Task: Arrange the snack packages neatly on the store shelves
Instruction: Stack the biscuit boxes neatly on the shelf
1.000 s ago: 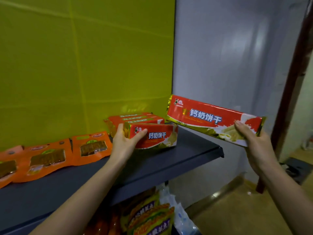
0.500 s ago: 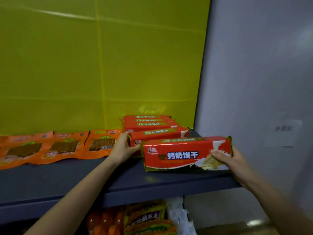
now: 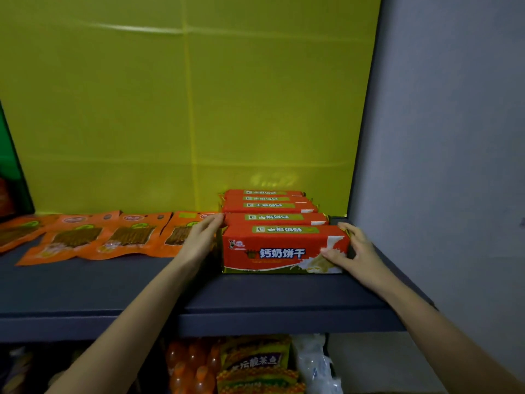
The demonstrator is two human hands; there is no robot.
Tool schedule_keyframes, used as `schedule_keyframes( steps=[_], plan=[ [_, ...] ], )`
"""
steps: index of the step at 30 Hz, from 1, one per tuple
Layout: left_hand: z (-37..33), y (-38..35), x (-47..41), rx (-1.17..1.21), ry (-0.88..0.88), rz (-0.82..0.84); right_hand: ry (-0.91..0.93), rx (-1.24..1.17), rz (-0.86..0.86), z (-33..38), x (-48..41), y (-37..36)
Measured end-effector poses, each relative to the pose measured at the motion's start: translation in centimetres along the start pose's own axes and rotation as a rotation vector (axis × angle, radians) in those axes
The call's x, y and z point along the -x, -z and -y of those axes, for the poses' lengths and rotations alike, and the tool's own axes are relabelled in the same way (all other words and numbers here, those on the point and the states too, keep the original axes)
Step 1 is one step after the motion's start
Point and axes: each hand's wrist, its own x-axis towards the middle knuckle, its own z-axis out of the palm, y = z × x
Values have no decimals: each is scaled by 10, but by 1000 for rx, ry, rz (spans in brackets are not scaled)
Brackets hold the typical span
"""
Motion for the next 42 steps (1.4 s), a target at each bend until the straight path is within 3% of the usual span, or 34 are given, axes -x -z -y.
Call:
schedule_keyframes(
  steps=[4, 7, 10, 19, 25, 27, 30, 32, 36, 42],
  plan=[
    [-3, -4, 5, 157, 105, -48, -95, -194, 171, 7, -6, -5],
    [1, -18, 12, 282, 117, -11, -211, -383, 24, 6, -17, -6],
    [6, -29, 5, 278, 112, -85, -259, -527, -68, 10, -25, -19],
    [10, -26, -8, 140, 41, -180, -265, -558, -123, 13, -37, -40],
    [4, -12, -2, 66, 48, -104, -253, -429, -121, 15, -37, -31],
    [-1, 2, 3, -52, -12, -91, -164, -283, -190, 19, -33, -21],
    [-7, 31, 11, -506, -312, -194, 104, 58, -349, 35, -24, -10],
    [-14, 46, 24, -852, -483, -244, 303, 145, -349, 52, -18, -13],
    [-19, 76, 55, -1298, -597, -365, 549, 347, -180, 93, -4, -56],
    [-8, 147, 103, -1437, -486, -453, 693, 443, 143, 155, 10, -153]
  ],
)
